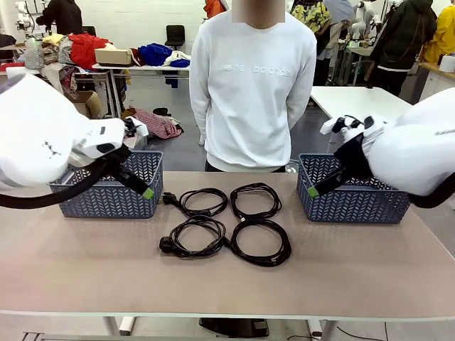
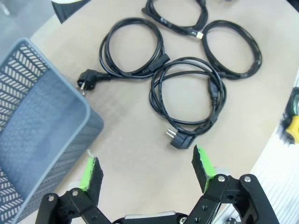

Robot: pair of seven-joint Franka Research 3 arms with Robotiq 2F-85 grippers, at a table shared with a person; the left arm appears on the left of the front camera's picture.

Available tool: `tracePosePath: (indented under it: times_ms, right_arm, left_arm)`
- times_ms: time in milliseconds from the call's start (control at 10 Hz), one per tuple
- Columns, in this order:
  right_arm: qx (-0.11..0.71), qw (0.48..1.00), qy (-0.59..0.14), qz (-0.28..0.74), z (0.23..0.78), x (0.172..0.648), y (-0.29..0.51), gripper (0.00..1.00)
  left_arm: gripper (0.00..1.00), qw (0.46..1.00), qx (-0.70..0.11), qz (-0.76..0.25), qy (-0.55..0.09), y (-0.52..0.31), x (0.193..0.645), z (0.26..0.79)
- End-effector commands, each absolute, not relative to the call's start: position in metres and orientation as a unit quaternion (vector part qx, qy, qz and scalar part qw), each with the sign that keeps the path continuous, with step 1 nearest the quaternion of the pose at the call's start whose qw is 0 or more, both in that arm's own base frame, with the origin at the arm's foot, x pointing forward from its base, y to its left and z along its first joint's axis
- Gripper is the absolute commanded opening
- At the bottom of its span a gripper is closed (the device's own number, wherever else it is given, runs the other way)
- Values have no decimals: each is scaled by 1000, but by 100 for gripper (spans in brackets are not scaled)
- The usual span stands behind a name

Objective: Organize the cables according to human instructions.
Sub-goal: Pick up a bundle of cables and place it in the basket indicated by the human.

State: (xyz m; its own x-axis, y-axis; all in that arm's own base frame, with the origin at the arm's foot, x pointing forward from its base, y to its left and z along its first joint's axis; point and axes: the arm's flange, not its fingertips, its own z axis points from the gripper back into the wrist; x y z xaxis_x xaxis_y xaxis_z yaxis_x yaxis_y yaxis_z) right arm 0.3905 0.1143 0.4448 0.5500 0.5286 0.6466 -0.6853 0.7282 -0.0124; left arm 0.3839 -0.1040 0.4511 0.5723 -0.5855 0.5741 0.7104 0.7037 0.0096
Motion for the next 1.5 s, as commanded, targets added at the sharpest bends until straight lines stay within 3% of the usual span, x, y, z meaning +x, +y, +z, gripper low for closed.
tracePosePath:
  times_ms: [0,600,1400]
  right_arm:
    - [176,844,-337,377,434,378,86,100]
    - [255,808,-348,401,432,377,55,100]
    - [236,825,-338,386,450,386,57,100]
  left_arm:
    - [100,863,-156,-393,-276,-76,372,443]
    - [100,840,-218,-408,-284,-38,386,455]
    - [100,845,-200,-403,-288,-43,378,456]
